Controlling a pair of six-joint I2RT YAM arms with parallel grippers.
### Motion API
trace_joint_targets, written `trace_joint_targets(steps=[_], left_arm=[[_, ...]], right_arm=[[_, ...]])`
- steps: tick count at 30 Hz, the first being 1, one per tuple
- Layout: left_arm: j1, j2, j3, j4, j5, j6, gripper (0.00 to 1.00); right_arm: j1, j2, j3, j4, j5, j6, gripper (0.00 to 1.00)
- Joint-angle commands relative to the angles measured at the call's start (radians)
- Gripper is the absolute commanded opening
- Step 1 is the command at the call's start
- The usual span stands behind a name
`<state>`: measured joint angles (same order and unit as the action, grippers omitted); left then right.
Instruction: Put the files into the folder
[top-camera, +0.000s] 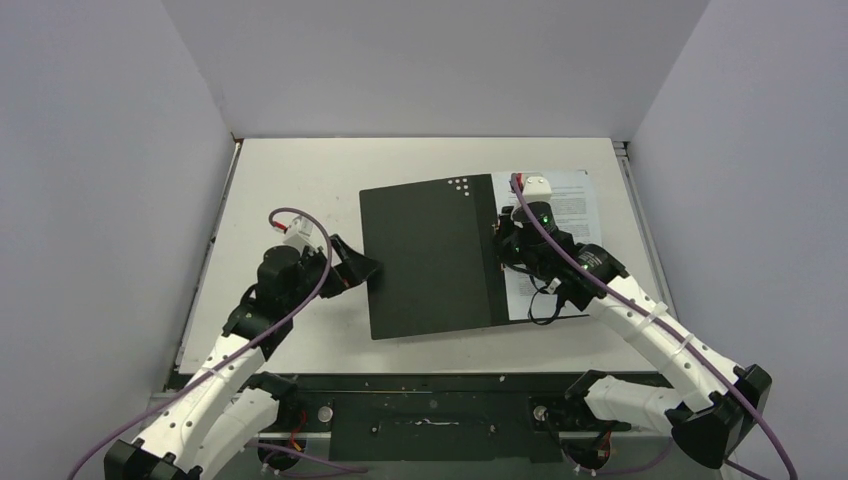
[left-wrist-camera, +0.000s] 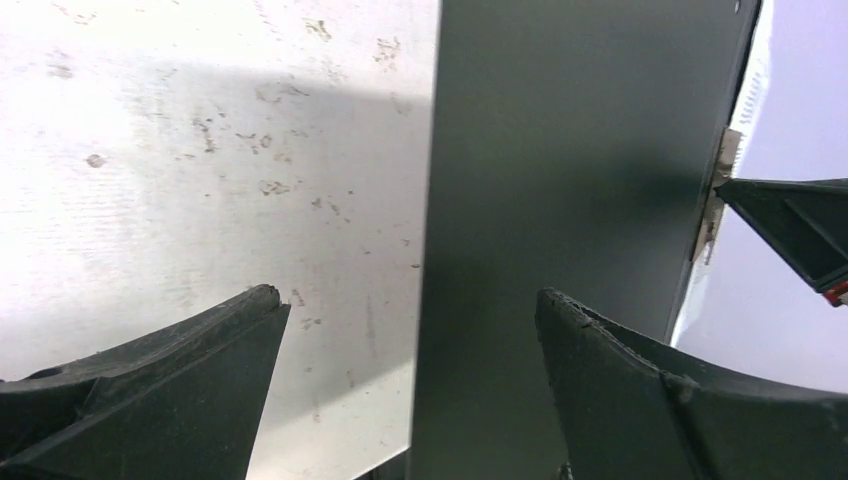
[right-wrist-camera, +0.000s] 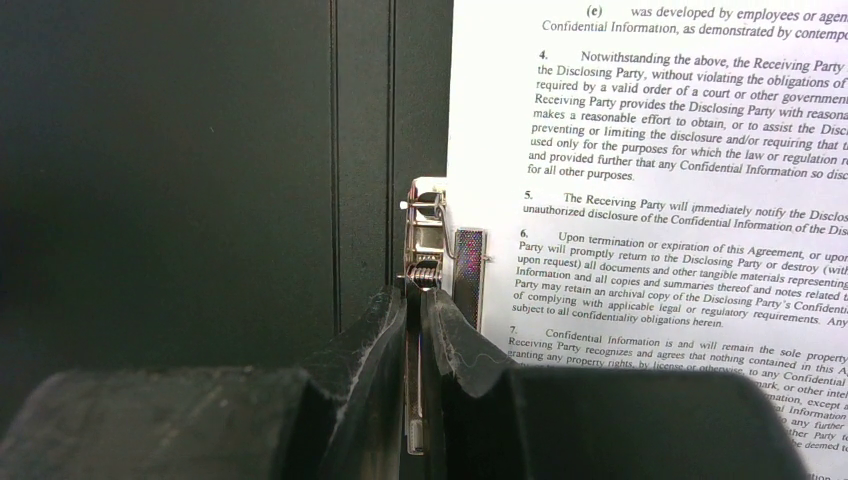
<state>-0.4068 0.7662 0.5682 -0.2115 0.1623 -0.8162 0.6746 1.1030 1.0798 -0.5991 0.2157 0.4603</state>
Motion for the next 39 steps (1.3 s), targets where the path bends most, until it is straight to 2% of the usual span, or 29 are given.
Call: trace_joint_targets(steps=[1, 8, 16, 27, 32, 36, 39], left_arm=[[0.072, -0.015, -0.04, 0.194, 0.196, -0.085, 0.96], [0.111, -0.031, -0.119, 0.39, 0.35, -0.201, 1.0], [0.118, 0.005, -0.212, 0.583, 0.472, -0.321, 0.62], [0.141, -0.035, -0.196, 0.533, 0.535, -0.328, 0.0], [0.162, -0.056, -0.151, 0.425, 0.567, -0.281, 0.0], [0.171, -0.069, -0.09, 0.276, 0.573, -0.201, 0.0], [0.172, -0.072, -0.081, 0.253, 0.587, -0.201, 0.0]], right_arm=[[-0.004, -0.044, 0.07, 0.021, -0.045, -0.003, 0.05], [-0.004, -0.059, 0.076, 0.025, -0.101, 0.016, 0.05], [-0.004, -0.063, 0.062, 0.039, -0.128, 0.026, 0.05], [-0.004, -0.047, 0.007, 0.051, -0.101, 0.02, 0.05], [-0.004, -0.027, -0.045, 0.077, -0.127, 0.026, 0.05], [-0.002, -0.007, -0.099, 0.121, -0.16, 0.043, 0.05], [-0.001, 0.02, -0.157, 0.175, -0.194, 0.069, 0.05]])
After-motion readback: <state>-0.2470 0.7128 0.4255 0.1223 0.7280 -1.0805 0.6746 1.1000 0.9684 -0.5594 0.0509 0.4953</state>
